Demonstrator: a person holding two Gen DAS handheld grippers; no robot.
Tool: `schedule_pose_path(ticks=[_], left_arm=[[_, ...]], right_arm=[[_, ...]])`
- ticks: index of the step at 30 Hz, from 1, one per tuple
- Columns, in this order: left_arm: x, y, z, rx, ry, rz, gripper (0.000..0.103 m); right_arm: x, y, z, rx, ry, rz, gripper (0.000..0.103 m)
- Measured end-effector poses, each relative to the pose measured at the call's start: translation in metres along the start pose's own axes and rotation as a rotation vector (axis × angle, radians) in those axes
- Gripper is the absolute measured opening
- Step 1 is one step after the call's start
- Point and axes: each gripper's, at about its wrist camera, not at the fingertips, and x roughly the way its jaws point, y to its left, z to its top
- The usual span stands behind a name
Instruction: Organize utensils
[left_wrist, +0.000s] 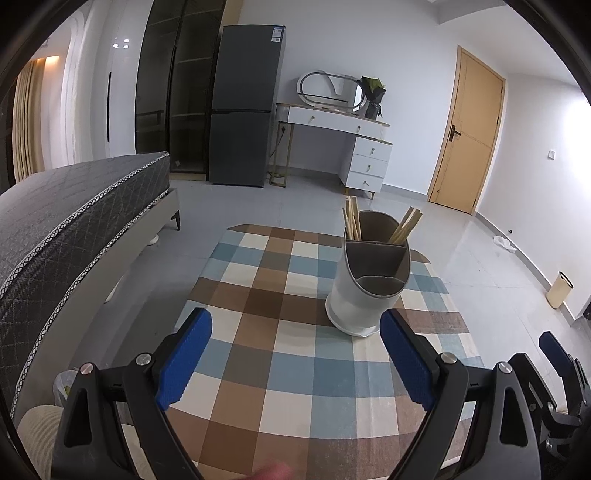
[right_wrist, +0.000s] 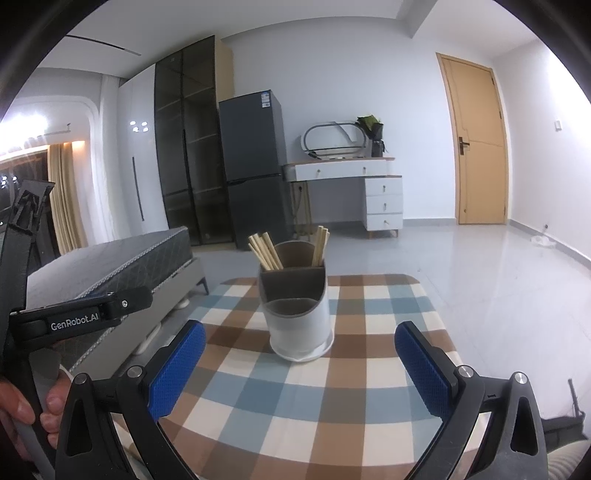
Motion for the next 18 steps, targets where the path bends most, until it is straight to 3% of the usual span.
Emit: schedule_pose_path(ticks=[18], left_arm=[[-0.0001, -0.0035, -0.0009, 0.008, -0.002, 0.02, 0.09]], right_arm=[[0.0004, 0.0002, 0.0002, -0.005, 0.001, 0.004, 0.103]])
